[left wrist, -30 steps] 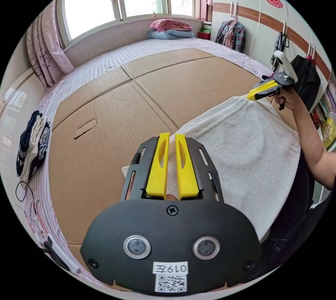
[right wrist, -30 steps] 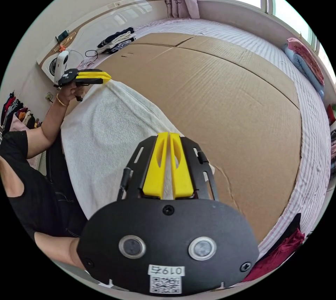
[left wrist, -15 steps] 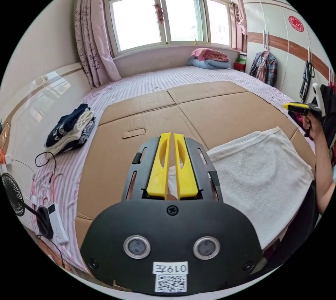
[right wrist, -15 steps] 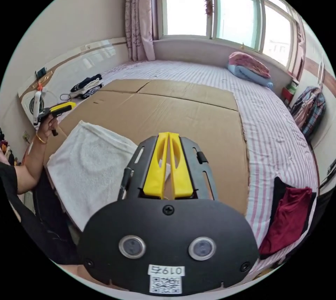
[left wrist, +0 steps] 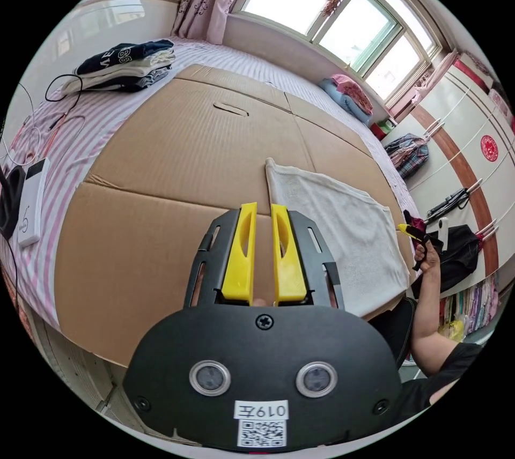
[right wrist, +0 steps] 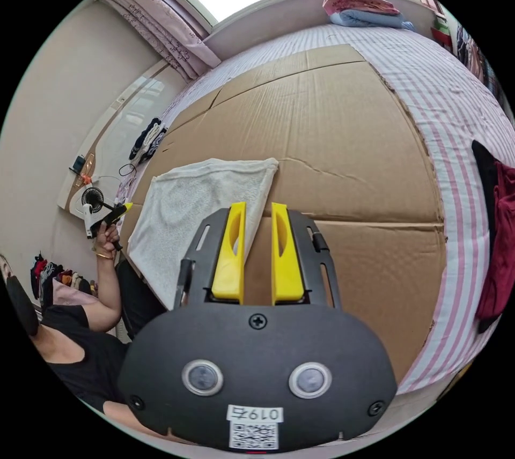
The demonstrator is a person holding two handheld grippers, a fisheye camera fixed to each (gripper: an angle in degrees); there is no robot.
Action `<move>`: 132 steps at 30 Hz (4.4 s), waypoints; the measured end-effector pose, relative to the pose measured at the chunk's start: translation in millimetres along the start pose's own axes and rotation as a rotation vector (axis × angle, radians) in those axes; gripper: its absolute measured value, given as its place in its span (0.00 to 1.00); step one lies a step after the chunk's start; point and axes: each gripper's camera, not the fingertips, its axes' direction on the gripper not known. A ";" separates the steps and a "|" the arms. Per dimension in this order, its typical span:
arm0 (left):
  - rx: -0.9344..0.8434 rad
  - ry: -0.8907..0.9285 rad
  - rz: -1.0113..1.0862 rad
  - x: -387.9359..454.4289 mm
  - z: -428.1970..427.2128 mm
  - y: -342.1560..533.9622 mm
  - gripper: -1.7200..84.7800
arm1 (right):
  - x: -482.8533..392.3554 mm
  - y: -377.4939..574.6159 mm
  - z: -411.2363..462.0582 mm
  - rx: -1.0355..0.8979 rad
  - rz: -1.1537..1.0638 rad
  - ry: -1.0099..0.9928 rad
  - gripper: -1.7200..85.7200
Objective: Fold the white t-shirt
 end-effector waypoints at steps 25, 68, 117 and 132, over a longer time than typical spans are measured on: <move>-0.135 0.089 0.020 -41.6 54.9 -14.1 0.07 | 34.2 -7.4 -15.3 -0.006 0.015 -0.059 0.09; -0.159 0.120 0.089 -23.4 41.8 56.2 0.09 | 59.6 24.6 -43.5 -0.161 -0.026 -0.170 0.09; -0.206 0.214 0.051 -30.8 57.3 90.2 0.03 | 114.4 51.9 -100.4 -0.136 -0.028 -0.284 0.08; -0.242 0.249 0.040 -49.3 54.4 115.1 0.03 | 137.9 86.4 -107.2 -0.191 0.026 -0.372 0.09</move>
